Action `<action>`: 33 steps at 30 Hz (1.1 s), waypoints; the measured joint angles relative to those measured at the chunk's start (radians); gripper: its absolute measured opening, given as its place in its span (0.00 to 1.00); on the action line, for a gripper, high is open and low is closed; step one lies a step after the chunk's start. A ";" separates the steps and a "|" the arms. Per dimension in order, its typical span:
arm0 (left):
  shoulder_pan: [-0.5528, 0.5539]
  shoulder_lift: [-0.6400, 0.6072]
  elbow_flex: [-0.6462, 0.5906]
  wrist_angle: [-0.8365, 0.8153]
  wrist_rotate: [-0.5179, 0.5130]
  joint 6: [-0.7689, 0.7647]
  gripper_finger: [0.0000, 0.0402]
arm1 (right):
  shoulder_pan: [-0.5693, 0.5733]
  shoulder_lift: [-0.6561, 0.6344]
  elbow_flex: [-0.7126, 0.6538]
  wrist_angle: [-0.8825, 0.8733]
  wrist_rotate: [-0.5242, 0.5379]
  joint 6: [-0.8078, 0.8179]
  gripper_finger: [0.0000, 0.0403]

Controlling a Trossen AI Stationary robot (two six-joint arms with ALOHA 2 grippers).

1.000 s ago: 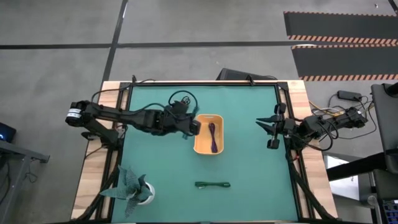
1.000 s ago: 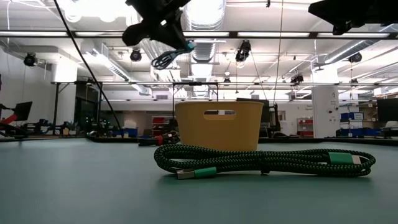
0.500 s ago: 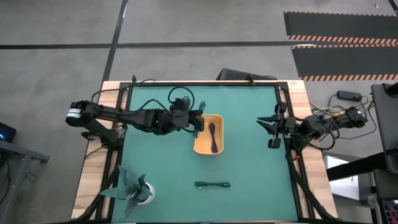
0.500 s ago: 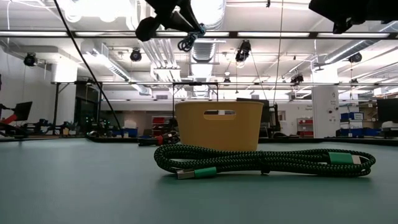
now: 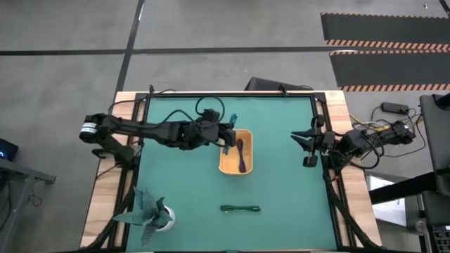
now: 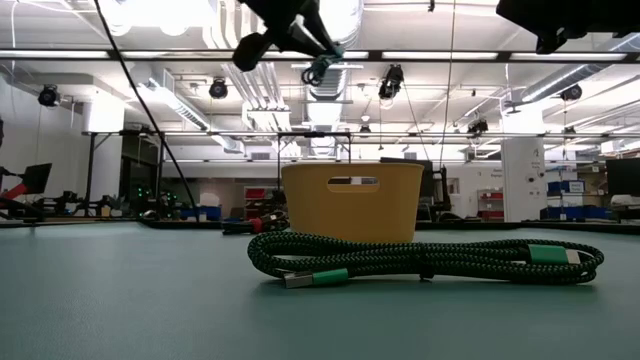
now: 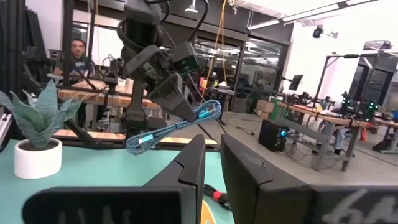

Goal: Pick and place USB-C Cables
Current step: Put the light blue charger cable into the yellow bin

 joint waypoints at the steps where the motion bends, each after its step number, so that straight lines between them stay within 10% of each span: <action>1: 0.003 0.012 0.015 -0.001 0.008 0.016 0.04 | 0.000 0.000 0.000 0.000 0.001 0.000 0.11; 16: 0.043 0.197 0.188 -0.160 0.074 0.239 0.04 | 0.000 0.000 0.000 -0.001 0.000 -0.002 0.11; 33: 0.058 0.269 0.167 -0.166 0.116 -0.141 0.04 | 0.000 0.000 0.000 -0.004 0.000 -0.002 0.11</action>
